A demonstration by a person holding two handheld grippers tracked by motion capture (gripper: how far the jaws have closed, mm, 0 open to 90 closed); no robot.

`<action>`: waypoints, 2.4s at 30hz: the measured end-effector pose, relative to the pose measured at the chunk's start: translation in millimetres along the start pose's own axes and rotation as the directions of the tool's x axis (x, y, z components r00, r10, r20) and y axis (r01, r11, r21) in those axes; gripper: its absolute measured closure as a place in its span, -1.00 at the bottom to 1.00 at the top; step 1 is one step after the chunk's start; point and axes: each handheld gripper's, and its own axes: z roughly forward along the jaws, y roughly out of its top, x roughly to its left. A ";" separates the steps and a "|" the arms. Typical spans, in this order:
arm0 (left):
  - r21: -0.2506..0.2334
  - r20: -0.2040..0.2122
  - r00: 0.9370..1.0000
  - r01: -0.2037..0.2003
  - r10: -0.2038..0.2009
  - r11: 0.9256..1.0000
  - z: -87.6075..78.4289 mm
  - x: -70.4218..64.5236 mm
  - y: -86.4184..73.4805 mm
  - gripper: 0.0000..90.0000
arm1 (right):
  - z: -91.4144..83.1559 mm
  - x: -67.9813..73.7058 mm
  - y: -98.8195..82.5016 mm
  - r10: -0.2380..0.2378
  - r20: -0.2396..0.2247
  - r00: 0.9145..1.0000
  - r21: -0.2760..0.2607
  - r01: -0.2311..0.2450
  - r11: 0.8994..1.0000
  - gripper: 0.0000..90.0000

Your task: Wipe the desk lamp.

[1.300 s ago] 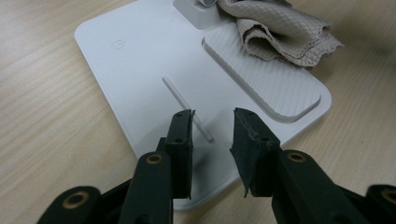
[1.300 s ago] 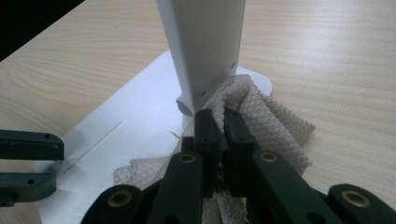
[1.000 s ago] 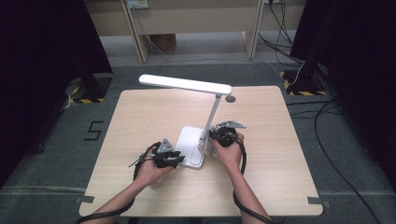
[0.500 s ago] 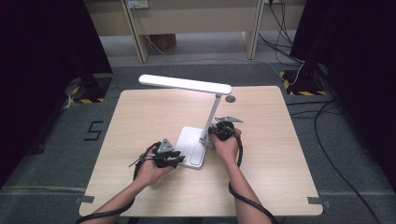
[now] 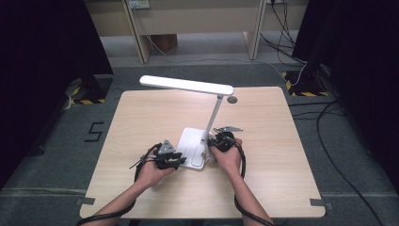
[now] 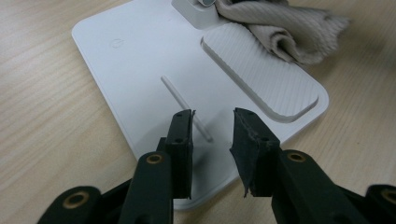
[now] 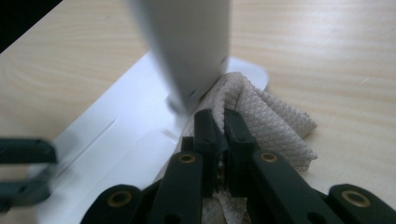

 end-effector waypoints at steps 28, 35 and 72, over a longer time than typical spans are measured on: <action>0.003 0.001 1.000 -0.007 0.007 1.000 -1.0 -1.8 -0.4 0.50 | -0.6 47.0 2.0 -0.151 -0.057 0.987 0.035 0.154 0.988 0.91; 0.006 0.002 1.000 -0.010 0.010 1.000 -0.7 -2.0 0.3 0.50 | -2.3 50.9 -10.5 -0.163 -0.084 0.983 0.048 0.167 0.985 0.91; -0.061 0.139 0.990 0.004 0.005 0.998 -9.6 -6.1 42.5 -0.04 | -34.6 60.2 21.4 -0.070 -0.207 0.976 -0.093 0.052 0.994 0.90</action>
